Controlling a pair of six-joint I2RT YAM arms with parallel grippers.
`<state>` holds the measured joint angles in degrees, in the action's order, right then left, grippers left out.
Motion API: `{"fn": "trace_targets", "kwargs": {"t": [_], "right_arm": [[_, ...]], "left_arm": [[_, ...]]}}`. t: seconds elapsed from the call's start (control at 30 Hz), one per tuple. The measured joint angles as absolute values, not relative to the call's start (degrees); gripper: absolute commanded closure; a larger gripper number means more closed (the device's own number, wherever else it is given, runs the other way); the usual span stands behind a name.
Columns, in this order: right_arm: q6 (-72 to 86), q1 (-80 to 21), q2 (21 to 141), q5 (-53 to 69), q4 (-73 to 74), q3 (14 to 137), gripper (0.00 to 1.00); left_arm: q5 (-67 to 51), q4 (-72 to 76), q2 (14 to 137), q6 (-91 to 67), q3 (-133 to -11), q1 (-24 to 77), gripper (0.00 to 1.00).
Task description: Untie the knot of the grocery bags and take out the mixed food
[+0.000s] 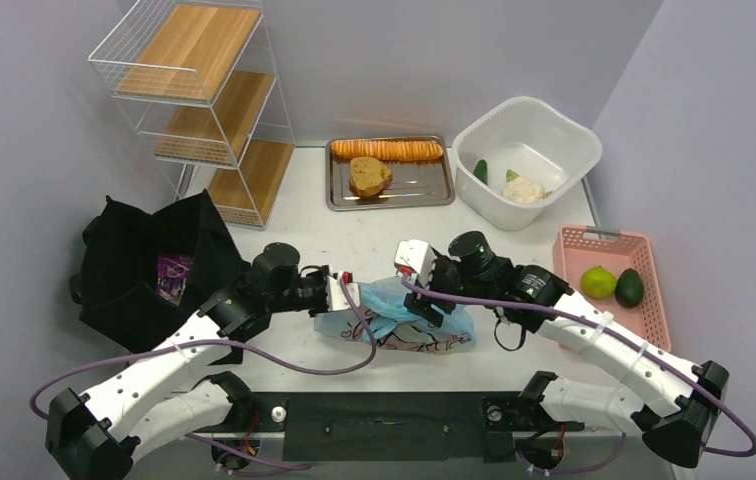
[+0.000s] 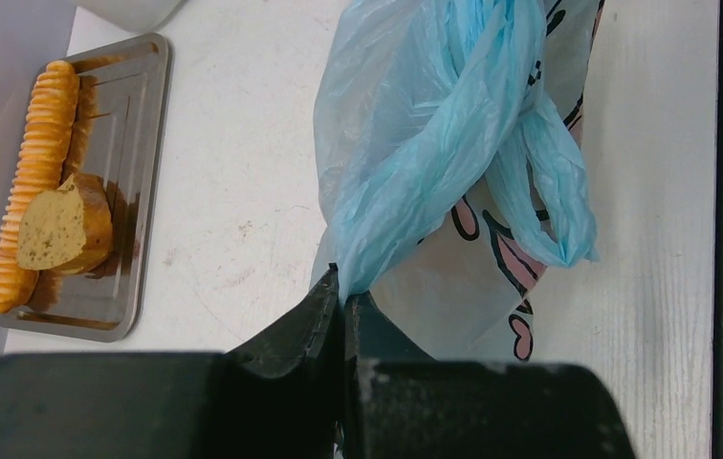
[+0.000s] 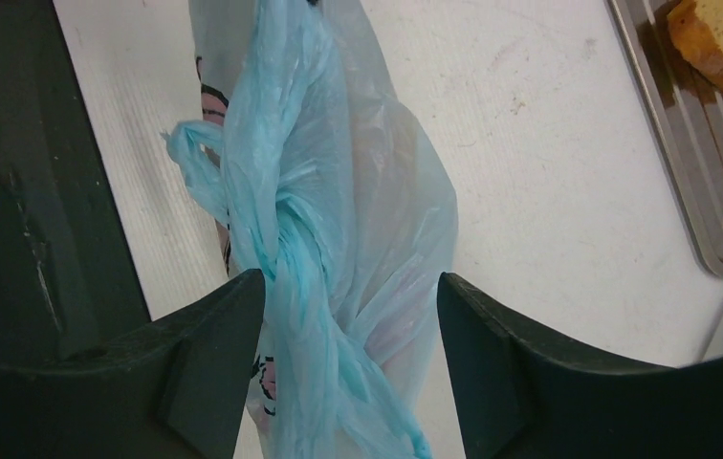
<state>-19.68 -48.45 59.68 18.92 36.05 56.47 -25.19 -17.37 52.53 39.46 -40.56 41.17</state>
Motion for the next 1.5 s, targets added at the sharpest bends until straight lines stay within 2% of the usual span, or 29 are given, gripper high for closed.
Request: {"fn": "trace_targets", "kwargs": {"t": [0.07,0.27,0.47,0.5,0.53,0.63,0.67,0.73,1.03,1.5], "right_arm": [[-18.6,-48.9,59.8,18.8,36.7,58.0,0.39],[-19.2,-50.4,60.2,17.0,36.6,60.2,0.52],[-22.2,-50.7,62.2,14.1,39.6,56.9,0.51],[-22.5,-50.6,62.7,13.8,40.0,56.6,0.54],[-22.6,-50.6,62.8,13.8,40.1,56.4,0.62],[-23.3,-50.4,62.8,13.6,40.9,56.1,0.77],[-23.5,-50.3,62.8,13.6,41.0,56.1,0.9],[-23.9,-49.7,62.8,13.7,41.4,56.1,1.0],[-24.8,-42.4,61.8,14.0,44.0,57.4,1.0],[-28.3,-23.7,54.0,11.3,45.2,60.5,1.0]], "left_arm": [[-25.2,-17.4,52.6,39.5,-40.6,41.2,1.0],[-25.1,-17.4,53.4,40.0,-40.6,41.2,1.0],[-24.9,-17.4,53.4,40.4,-40.6,41.2,1.0],[-24.8,-17.4,53.4,40.4,-40.6,41.2,1.0],[-24.8,-17.4,53.4,40.6,-40.6,41.2,1.0],[-24.6,-17.4,53.4,40.7,-40.5,41.2,1.0],[-24.5,-17.4,53.3,40.8,-40.5,41.2,1.0],[-24.2,-17.4,53.1,40.8,-40.5,41.2,1.0],[-22.9,-17.5,52.1,39.4,-40.1,40.6,1.0],[-23.4,-17.5,46.7,33.2,-37.4,30.2,1.0]]}}
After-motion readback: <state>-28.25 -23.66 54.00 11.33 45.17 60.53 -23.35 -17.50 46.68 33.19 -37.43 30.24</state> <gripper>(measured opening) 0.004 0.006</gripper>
